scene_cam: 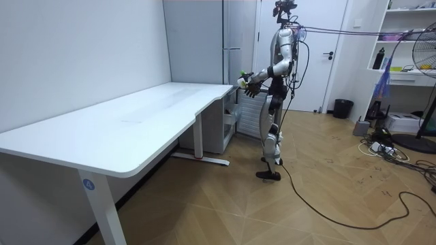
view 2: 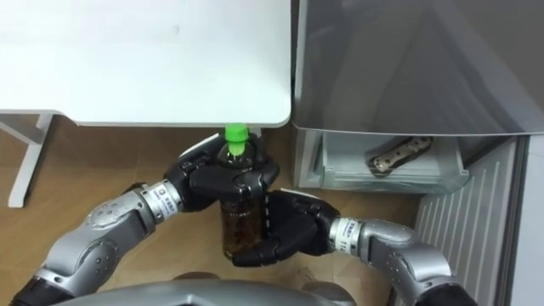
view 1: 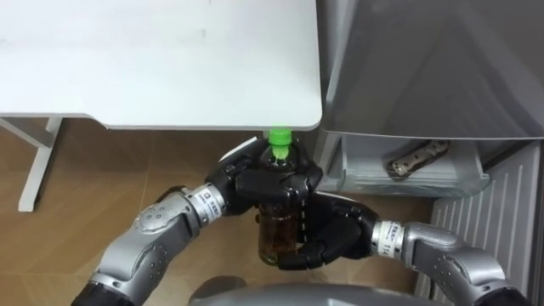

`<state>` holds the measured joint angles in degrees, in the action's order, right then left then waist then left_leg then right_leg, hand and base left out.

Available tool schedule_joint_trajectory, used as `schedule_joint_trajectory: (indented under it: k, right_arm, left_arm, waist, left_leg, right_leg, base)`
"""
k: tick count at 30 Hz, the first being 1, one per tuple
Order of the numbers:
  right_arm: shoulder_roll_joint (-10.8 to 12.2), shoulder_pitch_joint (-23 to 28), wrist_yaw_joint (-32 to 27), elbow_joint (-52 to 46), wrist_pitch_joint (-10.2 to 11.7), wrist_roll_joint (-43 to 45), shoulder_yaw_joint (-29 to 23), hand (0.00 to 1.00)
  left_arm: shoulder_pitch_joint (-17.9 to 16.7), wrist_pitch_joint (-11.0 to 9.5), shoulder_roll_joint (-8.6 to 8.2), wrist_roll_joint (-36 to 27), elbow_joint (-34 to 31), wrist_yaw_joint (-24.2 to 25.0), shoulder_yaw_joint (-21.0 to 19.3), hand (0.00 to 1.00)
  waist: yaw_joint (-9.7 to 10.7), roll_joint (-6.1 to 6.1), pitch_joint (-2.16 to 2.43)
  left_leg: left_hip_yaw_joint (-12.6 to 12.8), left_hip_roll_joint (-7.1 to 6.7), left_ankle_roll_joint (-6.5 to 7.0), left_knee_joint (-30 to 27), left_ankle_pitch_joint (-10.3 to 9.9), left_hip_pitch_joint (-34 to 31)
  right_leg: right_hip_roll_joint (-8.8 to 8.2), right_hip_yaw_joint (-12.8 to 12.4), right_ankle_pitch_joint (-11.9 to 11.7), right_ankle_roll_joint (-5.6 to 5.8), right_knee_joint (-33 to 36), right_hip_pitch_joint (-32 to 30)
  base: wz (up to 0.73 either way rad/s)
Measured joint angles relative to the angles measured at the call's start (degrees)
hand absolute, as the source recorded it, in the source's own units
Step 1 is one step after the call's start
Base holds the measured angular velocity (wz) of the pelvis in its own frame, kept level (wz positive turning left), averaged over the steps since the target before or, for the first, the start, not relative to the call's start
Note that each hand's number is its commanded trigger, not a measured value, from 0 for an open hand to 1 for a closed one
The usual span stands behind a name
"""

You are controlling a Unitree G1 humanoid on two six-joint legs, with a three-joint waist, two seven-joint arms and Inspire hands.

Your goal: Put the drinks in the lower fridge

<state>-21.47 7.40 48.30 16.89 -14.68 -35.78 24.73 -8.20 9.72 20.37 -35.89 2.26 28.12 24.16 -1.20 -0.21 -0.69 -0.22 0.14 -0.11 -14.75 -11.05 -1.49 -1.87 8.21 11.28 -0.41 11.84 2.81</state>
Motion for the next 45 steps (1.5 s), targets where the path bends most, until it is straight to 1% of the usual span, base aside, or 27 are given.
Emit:
schedule_joint_trajectory:
  k: [1, 4, 5, 6, 7, 8, 9, 10, 14, 17, 19, 23, 25, 31, 34, 36, 37, 38, 39, 45]
  right_arm:
    - [-0.27, -0.05, 0.13, 0.00, 0.00, 0.00, 0.28, 0.00]
    - [-1.15, -0.20, 0.63, 0.00, 0.00, -0.06, 1.03, 0.01]
    - [-1.19, -0.20, 0.64, 0.00, 0.00, -0.06, 1.09, 0.06]
    - [-1.24, -0.22, 0.63, 0.00, 0.00, -0.09, 1.10, 0.13]
    - [-1.27, -0.28, 0.63, 0.00, 0.00, -0.14, 1.08, 0.49]
    - [-1.29, -0.34, 0.63, 0.00, 0.00, -0.14, 1.09, 0.57]
    - [-1.30, -0.45, 0.63, 0.00, 0.00, -0.14, 1.09, 0.96]
    - [-1.37, -0.57, 0.62, 0.00, 0.00, -0.14, 1.09, 1.00]
    - [-2.00, -0.69, -0.66, 0.70, 0.06, -0.12, 1.05, 1.00]
    - [-2.64, -0.70, -1.02, 0.79, 0.10, 0.10, 1.22, 1.00]
    - [-2.91, -0.70, -1.10, 0.78, 0.69, 0.15, 1.64, 1.00]
    - [-2.94, -0.71, -1.19, 0.78, 0.90, 0.21, 1.80, 1.00]
    - [-3.08, -0.72, -0.99, 0.73, 1.44, 0.23, 2.03, 1.00]
    - [-3.12, -0.75, -0.85, 0.72, 2.13, 0.23, 2.09, 1.00]
    - [-3.12, -0.76, -0.84, 0.72, 2.13, 0.23, 2.10, 1.00]
    - [-3.12, -0.80, -0.83, 0.72, 2.13, 0.23, 2.10, 1.00]
    - [-3.12, -0.80, -0.83, 0.72, 2.13, 0.23, 2.12, 1.00]
    - [-3.11, -0.81, -0.83, 0.72, 2.13, 0.23, 2.13, 1.00]
    - [-3.11, -0.81, -0.83, 0.72, 2.13, 0.23, 2.13, 1.00]
    - [-3.28, -0.83, -0.29, 0.74, 2.07, 0.30, 2.26, 1.00]
  left_arm:
    - [0.30, 0.00, 0.56, 0.09, 0.04, 0.12, 0.48, 1.00]
    - [1.58, 0.00, 1.20, 0.48, 1.04, 1.10, 1.43, 1.00]
    - [1.99, 0.00, 1.31, 0.51, 1.38, 1.38, 1.60, 1.00]
    - [2.56, 0.00, 1.40, 0.51, 1.85, 1.70, 1.82, 1.00]
    - [2.96, 0.00, 1.46, 0.51, 2.13, 2.06, 1.90, 1.00]
    - [3.17, 0.00, 1.53, 0.51, 2.26, 2.24, 1.95, 1.00]
    - [3.46, 0.00, 1.71, 0.51, 2.26, 2.50, 2.04, 1.00]
    - [3.66, 0.00, 1.82, 0.51, 2.26, 2.86, 2.11, 1.00]
    - [3.83, 0.02, 1.80, -0.30, 2.24, 5.86, 3.02, 1.00]
    - [3.84, 0.03, 1.43, -1.07, 2.20, 8.09, 3.88, 1.00]
    - [3.85, 0.37, 1.41, -2.12, 2.22, 8.20, 3.86, 1.00]
    - [3.90, 0.44, 1.26, -2.38, 2.22, 9.11, 3.87, 1.00]
    - [3.90, 1.19, 1.39, -3.92, 2.22, 9.19, 3.75, 1.00]
    - [3.91, 1.26, 1.44, -4.76, 2.22, 9.19, 3.64, 1.00]
    - [3.92, 1.26, 1.49, -4.90, 2.22, 9.19, 3.64, 1.00]
    - [3.92, 1.26, 1.53, -5.04, 2.22, 9.17, 3.64, 0.67]
    - [3.92, 1.26, 1.54, -5.04, 2.22, 9.16, 3.64, 0.38]
    - [3.92, 1.26, 1.56, -5.05, 2.21, 9.17, 3.64, 0.03]
    - [3.92, 1.26, 1.57, -5.09, 2.21, 9.17, 3.64, 0.00]
    - [4.02, 1.25, 1.96, -5.09, 2.13, 9.92, 3.59, 0.00]
  waist:
    - [0.12, 0.09, -0.06]
    - [0.13, 0.33, -0.19]
    - [0.14, 0.32, -0.19]
    - [0.21, 0.32, -0.19]
    - [0.39, 0.34, -0.18]
    - [0.54, 0.34, -0.18]
    - [0.74, 0.34, -0.18]
    - [0.81, 0.36, -0.16]
    - [0.86, 0.42, -0.13]
    - [0.74, 0.41, -0.13]
    - [0.77, 0.41, -0.13]
    - [0.67, 0.37, -0.14]
    - [0.58, 0.36, -0.13]
    - [0.40, 0.37, -0.13]
    - [0.35, 0.37, -0.12]
    - [0.37, 0.38, -0.11]
    - [0.36, 0.38, -0.11]
    - [0.36, 0.38, -0.11]
    - [0.36, 0.38, -0.11]
    - [0.35, 0.37, -0.10]
  left_leg:
    - [0.00, -0.01, 0.02, 0.01, -0.05, 0.00]
    - [0.04, -0.05, 0.06, 0.03, -0.08, 0.00]
    - [0.04, -0.04, 0.06, 0.03, -0.08, 0.00]
    - [0.04, -0.03, 0.05, 0.03, -0.08, 0.00]
    - [0.04, -0.03, 0.05, 0.03, -0.09, 0.00]
    - [0.04, -0.03, 0.05, 0.04, -0.09, 0.00]
    - [0.05, -0.03, 0.05, 0.04, -0.09, 0.01]
    - [0.09, -0.03, 0.05, 0.04, -0.09, 0.03]
    - [0.20, -0.04, 0.06, 0.04, -0.09, 0.10]
    - [0.34, 0.02, 0.06, 0.04, -0.09, 0.02]
    - [0.58, 0.10, 0.05, 0.02, -0.08, -0.04]
    - [0.71, 0.08, 0.05, 0.02, -0.08, 0.01]
    - [0.78, 0.09, 0.05, 0.04, -0.08, 0.01]
    - [0.91, 0.11, 0.05, 0.04, -0.08, 0.00]
    - [0.99, 0.11, 0.05, 0.03, -0.08, 0.01]
    - [0.99, 0.11, 0.05, 0.01, -0.08, 0.02]
    - [1.00, 0.11, 0.05, 0.00, -0.08, 0.04]
    - [1.00, 0.11, 0.05, 0.00, -0.08, 0.05]
    - [1.01, 0.11, 0.05, 0.01, -0.08, 0.05]
    - [1.03, 0.11, 0.05, 0.02, -0.08, 0.09]
  right_leg:
    - [0.00, -0.08, 0.00, 0.00, 0.00, -0.02]
    - [-0.02, -0.14, 0.02, 0.03, 0.01, -0.05]
    - [-0.02, -0.13, 0.02, 0.03, 0.01, -0.05]
    - [-0.01, -0.14, 0.03, 0.03, 0.01, -0.05]
    - [-0.01, -0.14, 0.03, 0.03, 0.01, -0.05]
    - [-0.01, -0.15, 0.03, 0.03, 0.01, -0.05]
    - [-0.01, -0.15, 0.03, 0.03, 0.01, -0.05]
    - [-0.01, -0.16, 0.03, 0.03, 0.02, -0.04]
    - [-0.03, -0.18, 0.03, 0.03, 0.10, -0.06]
    - [-0.04, -0.24, 0.11, -0.03, 0.59, -0.49]
    - [-0.05, -0.33, 0.19, -0.06, 0.93, -0.78]
    - [-0.06, -0.45, 0.19, -0.06, 0.95, -0.89]
    - [-0.06, -0.47, 0.19, -0.06, 0.92, -0.91]
    - [-0.06, -0.50, 0.19, -0.06, 0.89, -0.89]
    - [-0.09, -0.47, 0.19, -0.06, 0.87, -0.89]
    - [-0.12, -0.37, 0.19, -0.06, 0.87, -0.86]
    - [-0.13, -0.34, 0.19, -0.06, 0.87, -0.87]
    - [-0.13, -0.34, 0.19, -0.06, 0.87, -0.87]
    - [-0.13, -0.33, 0.19, -0.06, 0.87, -0.87]
    - [-0.15, -0.26, 0.19, -0.05, 0.88, -0.79]
  base:
    - [0.00]
    - [0.00]
    - [0.00]
    - [0.00]
    - [0.00]
    - [0.00]
    - [0.00]
    - [0.00]
    - [0.00]
    - [-0.03]
    - [-0.06]
    - [0.00]
    - [0.00]
    - [0.00]
    - [0.00]
    - [0.00]
    - [0.00]
    - [0.00]
    - [0.00]
    - [0.00]
